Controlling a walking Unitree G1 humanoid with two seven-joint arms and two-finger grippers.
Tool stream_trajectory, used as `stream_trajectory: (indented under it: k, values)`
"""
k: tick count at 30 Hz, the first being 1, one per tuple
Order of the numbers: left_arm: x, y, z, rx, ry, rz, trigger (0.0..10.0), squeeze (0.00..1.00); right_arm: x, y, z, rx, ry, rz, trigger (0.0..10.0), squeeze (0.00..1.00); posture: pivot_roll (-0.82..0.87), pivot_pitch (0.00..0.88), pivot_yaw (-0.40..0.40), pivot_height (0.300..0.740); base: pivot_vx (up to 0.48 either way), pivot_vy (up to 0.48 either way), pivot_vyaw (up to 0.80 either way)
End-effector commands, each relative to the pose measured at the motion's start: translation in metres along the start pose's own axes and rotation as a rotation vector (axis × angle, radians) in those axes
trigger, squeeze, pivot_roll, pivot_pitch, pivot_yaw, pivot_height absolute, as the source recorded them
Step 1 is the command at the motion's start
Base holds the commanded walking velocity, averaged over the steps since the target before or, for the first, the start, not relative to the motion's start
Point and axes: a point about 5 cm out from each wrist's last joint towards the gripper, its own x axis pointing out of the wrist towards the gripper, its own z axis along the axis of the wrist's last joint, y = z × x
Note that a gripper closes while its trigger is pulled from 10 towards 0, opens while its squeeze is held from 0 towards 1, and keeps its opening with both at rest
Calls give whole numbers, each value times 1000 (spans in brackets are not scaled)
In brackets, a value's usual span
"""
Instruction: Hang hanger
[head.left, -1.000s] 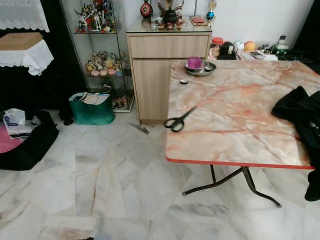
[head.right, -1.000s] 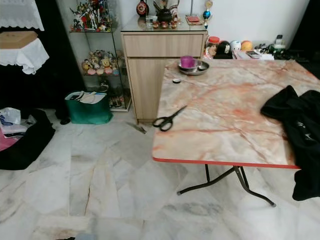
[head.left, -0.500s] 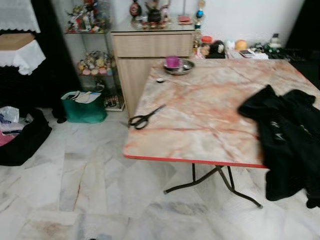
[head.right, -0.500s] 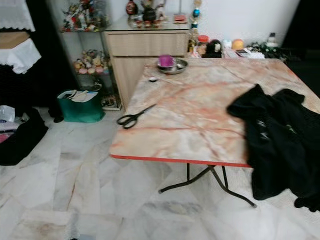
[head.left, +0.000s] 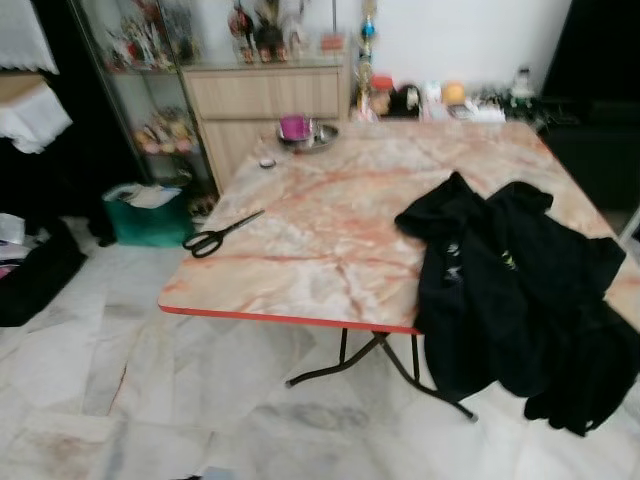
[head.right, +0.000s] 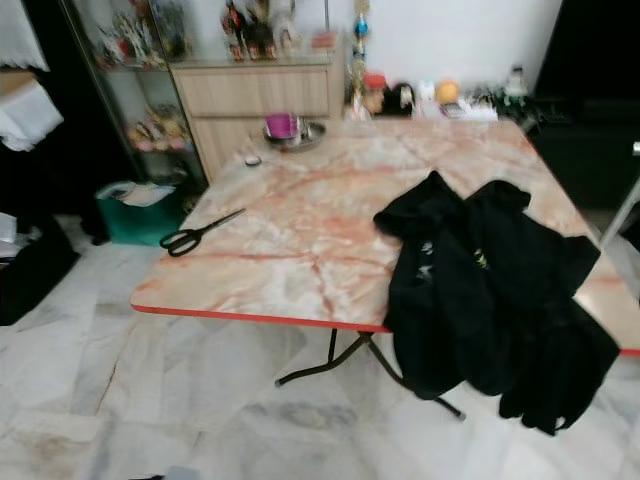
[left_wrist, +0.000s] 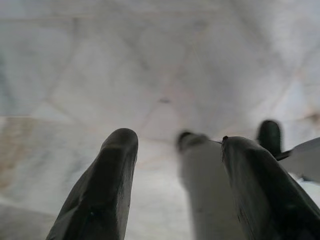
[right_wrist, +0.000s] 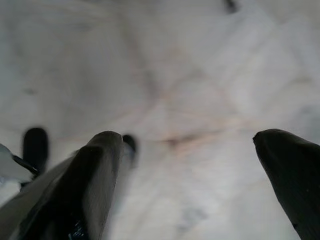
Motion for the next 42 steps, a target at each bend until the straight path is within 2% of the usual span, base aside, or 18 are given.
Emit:
stream_trajectory:
  k: [1, 25, 29, 42]
  values:
    - [-20, 44, -62, -85, 74, 72, 10000, 0, 6, 9, 35, 202, -58, -9, 10000, 0, 136, 0, 52, 740, 0, -480, 0]
    - [-20, 44, -62, -87, 74, 72, 10000, 0, 6, 9, 35, 203, -58, -10, 10000, 0, 136, 0, 51, 740, 0, -480, 0]
    - [-19, 46, -57, -97, 62, 76, 10000, 0, 6, 11, 41, 245, -82, 0, 10000, 0, 136, 0, 57, 740, 0, -480, 0]
    - [-19, 46, -57, -98, 55, 70, 10000, 0, 6, 12, 42, 256, -80, 4, 10000, 0, 133, 0, 59, 740, 0, -480, 0]
